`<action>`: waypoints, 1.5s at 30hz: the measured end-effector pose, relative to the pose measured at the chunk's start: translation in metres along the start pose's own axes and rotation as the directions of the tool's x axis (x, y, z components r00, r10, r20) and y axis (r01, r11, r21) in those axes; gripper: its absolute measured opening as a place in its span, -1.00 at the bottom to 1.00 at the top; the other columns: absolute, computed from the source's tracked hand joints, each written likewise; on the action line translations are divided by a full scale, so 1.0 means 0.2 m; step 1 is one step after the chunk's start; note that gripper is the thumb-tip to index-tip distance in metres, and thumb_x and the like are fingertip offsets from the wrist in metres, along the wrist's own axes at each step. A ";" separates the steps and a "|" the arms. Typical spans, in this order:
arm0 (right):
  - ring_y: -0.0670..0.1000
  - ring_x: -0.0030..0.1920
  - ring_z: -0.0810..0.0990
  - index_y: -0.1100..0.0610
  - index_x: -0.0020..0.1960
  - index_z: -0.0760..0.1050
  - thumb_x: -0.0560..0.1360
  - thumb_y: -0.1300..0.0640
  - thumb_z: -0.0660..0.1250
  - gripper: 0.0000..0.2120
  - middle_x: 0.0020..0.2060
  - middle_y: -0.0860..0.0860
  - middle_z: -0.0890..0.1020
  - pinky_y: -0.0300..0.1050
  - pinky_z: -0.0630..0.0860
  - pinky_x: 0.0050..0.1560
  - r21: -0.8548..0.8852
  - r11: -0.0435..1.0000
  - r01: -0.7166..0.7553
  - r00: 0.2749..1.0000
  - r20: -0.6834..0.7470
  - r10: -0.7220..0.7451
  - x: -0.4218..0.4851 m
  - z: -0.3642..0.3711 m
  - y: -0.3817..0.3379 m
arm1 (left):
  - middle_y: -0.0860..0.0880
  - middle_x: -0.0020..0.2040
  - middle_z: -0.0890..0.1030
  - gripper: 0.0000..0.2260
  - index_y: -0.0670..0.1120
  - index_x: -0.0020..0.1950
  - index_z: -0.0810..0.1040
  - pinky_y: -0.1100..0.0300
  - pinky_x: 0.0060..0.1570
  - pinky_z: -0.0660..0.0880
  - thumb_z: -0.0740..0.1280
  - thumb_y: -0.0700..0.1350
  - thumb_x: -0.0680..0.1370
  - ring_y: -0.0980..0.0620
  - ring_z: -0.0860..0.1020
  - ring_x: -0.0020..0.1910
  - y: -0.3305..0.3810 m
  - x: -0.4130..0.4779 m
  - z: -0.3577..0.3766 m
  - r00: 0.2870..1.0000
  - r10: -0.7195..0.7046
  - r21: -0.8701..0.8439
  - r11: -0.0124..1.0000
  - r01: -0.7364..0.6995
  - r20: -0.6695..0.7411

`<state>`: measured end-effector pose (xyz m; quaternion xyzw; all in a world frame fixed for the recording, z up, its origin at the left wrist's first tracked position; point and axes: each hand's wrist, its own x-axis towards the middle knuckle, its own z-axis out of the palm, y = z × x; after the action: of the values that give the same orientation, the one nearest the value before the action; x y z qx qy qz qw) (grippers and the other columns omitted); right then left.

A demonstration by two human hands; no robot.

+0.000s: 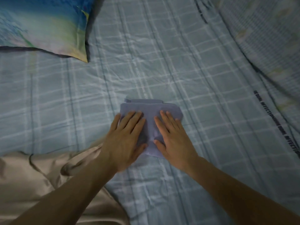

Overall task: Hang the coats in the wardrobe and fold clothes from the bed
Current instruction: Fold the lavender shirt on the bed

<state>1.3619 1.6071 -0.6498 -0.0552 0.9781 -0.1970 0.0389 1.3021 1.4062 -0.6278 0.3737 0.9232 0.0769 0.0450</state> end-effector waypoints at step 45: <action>0.03 -0.07 0.56 0.08 0.14 0.56 0.43 0.27 0.34 -0.70 -0.06 0.00 0.59 0.00 0.50 -0.05 0.202 0.967 0.153 0.971 -0.214 -0.109 -0.43 -1.57 -1.14 | -0.09 -0.04 0.57 -0.83 -0.16 0.09 0.58 0.04 -0.15 0.49 0.39 -0.28 0.51 -0.10 0.54 -0.07 0.30 -0.82 -1.74 0.901 -0.137 -0.242 0.970 0.037 -0.412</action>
<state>1.4377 1.5275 -0.2683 -0.0953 0.9438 -0.3093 -0.0676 1.4118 1.2969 -0.2714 0.2983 0.9116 0.2600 -0.1116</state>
